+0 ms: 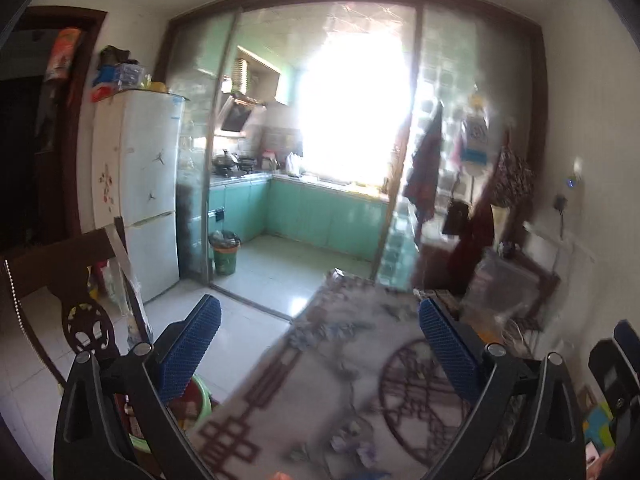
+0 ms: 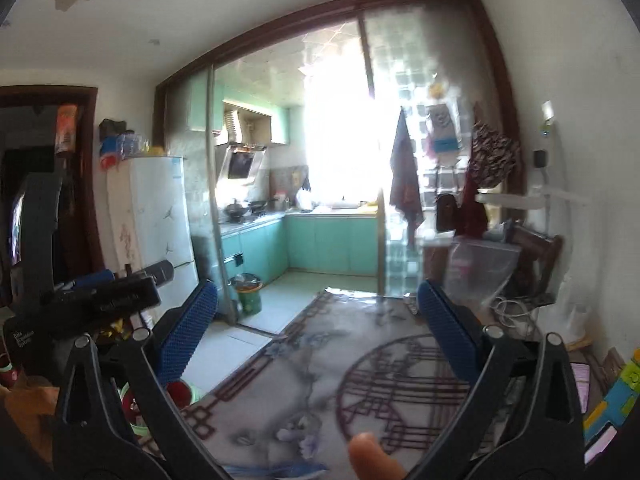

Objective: Collect trash

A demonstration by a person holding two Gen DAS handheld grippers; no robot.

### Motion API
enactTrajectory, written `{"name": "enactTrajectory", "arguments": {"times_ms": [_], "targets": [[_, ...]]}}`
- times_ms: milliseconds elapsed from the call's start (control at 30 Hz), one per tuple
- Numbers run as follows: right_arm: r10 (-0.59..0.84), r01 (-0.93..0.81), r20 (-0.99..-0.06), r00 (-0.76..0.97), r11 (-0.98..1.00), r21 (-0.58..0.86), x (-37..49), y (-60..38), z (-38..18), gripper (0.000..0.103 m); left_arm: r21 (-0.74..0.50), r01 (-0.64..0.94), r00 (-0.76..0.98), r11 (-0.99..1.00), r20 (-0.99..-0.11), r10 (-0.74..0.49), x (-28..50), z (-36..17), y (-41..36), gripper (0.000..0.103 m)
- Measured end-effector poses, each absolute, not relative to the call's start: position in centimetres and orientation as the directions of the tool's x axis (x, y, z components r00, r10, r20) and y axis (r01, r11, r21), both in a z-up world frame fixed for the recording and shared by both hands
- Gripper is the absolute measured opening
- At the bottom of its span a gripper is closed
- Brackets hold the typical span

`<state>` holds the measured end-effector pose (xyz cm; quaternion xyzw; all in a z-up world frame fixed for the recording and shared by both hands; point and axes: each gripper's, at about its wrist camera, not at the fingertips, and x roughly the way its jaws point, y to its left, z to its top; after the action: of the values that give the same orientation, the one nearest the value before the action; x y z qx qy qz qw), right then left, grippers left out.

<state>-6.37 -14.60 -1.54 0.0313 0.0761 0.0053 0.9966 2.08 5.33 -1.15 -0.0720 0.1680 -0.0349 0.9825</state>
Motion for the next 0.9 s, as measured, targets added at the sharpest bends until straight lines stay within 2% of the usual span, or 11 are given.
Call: {"name": "enactTrajectory", "arguments": {"times_ms": [100,167,300,900], "targets": [[0.037,-0.015,-0.249,0.968,0.996,0.09,-6.0,-16.0,-1.4,0.098,-0.145,0.038,0.941,0.989,-0.327,-0.084,0.8,-1.0,3.9,0.095],[0.04,-0.012,-0.279,0.959,0.995,0.1,-6.0,-16.6,-1.3,0.098,-0.134,0.035,0.944,0.99,-0.322,-0.077,0.0,-1.0,3.2,0.095],[0.039,-0.009,-0.325,0.945,0.996,0.094,-5.9,-17.2,-1.4,0.098,-0.113,0.007,0.916,0.994,-0.397,-0.052,0.0,-0.8,2.4,0.095],[0.051,-0.022,-0.354,0.934,0.996,0.088,-6.7,-17.6,-1.8,0.098,-0.088,-0.029,0.897,0.996,-0.442,-0.013,-0.8,-1.0,1.8,0.095]]}}
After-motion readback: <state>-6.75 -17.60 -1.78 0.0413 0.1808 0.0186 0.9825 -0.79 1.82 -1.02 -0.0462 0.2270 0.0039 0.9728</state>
